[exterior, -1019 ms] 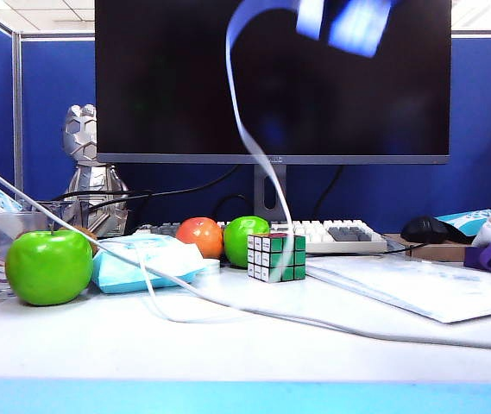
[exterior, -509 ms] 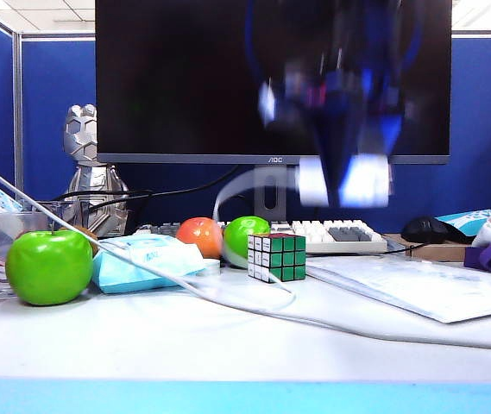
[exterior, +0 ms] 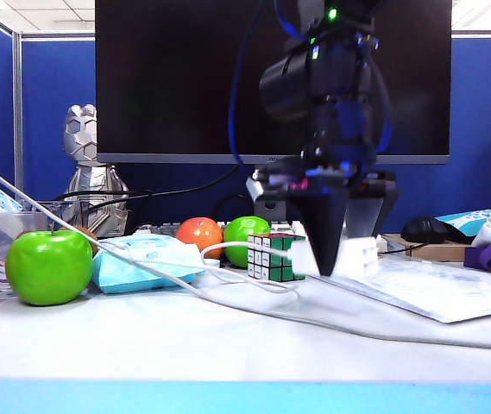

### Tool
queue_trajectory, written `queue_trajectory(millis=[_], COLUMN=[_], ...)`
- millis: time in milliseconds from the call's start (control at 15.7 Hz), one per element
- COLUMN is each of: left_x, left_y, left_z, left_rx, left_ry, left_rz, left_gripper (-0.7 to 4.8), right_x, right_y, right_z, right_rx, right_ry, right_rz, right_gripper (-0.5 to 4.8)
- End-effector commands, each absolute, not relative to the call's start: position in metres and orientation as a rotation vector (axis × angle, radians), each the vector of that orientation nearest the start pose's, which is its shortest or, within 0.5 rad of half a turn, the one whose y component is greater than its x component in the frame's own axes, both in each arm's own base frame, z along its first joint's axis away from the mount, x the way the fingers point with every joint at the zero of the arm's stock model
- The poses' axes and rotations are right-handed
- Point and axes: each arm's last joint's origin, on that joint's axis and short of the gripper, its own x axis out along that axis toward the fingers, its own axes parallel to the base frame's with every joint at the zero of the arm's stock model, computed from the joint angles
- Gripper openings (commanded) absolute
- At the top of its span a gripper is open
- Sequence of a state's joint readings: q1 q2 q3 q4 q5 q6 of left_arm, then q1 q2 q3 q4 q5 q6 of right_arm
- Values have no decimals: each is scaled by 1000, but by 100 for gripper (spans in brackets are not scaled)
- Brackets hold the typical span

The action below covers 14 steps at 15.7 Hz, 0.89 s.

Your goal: Pick up the Type-C charging cable and the charging base, insert one end of the Type-C charger into the corresponding slot on the base, and finally place the plugged-in charger back on the table.

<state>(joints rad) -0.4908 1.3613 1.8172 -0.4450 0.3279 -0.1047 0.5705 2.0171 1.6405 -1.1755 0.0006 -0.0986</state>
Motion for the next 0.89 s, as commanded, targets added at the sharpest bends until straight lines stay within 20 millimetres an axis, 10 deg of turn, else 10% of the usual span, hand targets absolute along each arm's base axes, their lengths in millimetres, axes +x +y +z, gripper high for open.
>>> queue_trajectory(millis=[64, 382, 891], left_x=[215, 207, 181], left_y=[-125, -121, -107], left_z=[526, 528, 538], left_rx=[-68, -52, -55], left_ry=[19, 26, -7], left_rz=[-818, -816, -807], left_gripper=[-6, -6, -6], right_x=[331, 327, 308], right_y=[212, 210, 197], right_z=[197, 198, 263], right_rx=[-519, -541, -493], right_ry=[1489, 1528, 1349], right_rz=[526, 522, 539], right_gripper=[207, 267, 341])
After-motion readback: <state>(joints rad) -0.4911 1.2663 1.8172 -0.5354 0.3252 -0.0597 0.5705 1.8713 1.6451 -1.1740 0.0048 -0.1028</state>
